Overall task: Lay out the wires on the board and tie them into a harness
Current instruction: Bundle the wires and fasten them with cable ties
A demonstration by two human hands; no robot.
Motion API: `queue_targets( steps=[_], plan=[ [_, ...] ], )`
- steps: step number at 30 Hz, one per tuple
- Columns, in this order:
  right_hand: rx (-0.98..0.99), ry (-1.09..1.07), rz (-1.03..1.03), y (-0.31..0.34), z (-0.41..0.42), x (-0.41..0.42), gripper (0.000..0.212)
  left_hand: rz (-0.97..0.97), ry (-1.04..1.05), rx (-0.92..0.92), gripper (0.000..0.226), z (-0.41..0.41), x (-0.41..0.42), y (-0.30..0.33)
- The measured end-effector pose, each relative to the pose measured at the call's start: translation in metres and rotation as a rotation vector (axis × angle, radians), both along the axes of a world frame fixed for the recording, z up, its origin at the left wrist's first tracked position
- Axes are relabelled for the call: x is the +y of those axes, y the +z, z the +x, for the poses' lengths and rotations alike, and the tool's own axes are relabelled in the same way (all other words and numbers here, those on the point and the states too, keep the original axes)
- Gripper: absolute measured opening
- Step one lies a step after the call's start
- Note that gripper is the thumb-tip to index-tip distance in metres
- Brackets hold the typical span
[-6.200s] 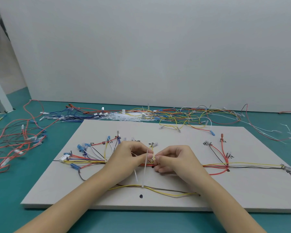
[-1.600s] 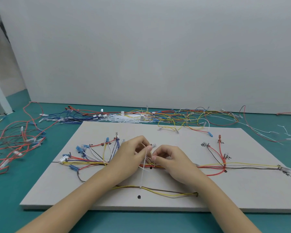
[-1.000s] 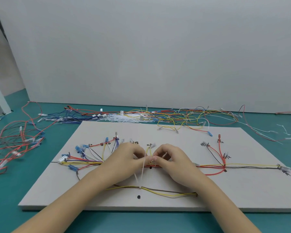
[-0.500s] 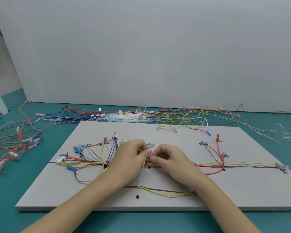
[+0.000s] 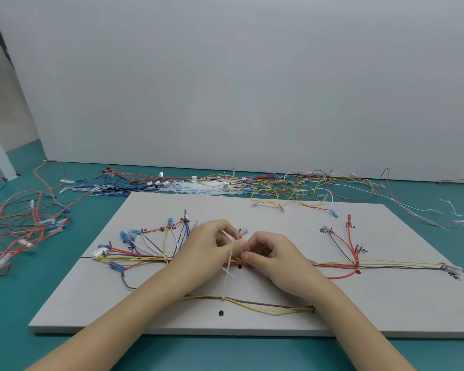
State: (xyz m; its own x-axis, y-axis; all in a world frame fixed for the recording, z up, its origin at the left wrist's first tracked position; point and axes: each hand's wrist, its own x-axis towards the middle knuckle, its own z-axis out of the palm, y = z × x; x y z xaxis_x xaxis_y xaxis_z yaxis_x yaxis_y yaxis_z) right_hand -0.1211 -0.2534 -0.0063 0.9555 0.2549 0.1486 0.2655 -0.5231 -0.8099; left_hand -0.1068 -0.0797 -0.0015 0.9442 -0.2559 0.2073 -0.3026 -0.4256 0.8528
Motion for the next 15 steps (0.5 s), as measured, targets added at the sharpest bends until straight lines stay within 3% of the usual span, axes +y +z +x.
queue_targets(
  steps=[15],
  plan=[
    [-0.003,-0.001,0.002,-0.0009,0.0009,0.0000,0.009,0.128,0.077,-0.120,0.020,-0.0008,-0.0069,-0.0066]
  ],
)
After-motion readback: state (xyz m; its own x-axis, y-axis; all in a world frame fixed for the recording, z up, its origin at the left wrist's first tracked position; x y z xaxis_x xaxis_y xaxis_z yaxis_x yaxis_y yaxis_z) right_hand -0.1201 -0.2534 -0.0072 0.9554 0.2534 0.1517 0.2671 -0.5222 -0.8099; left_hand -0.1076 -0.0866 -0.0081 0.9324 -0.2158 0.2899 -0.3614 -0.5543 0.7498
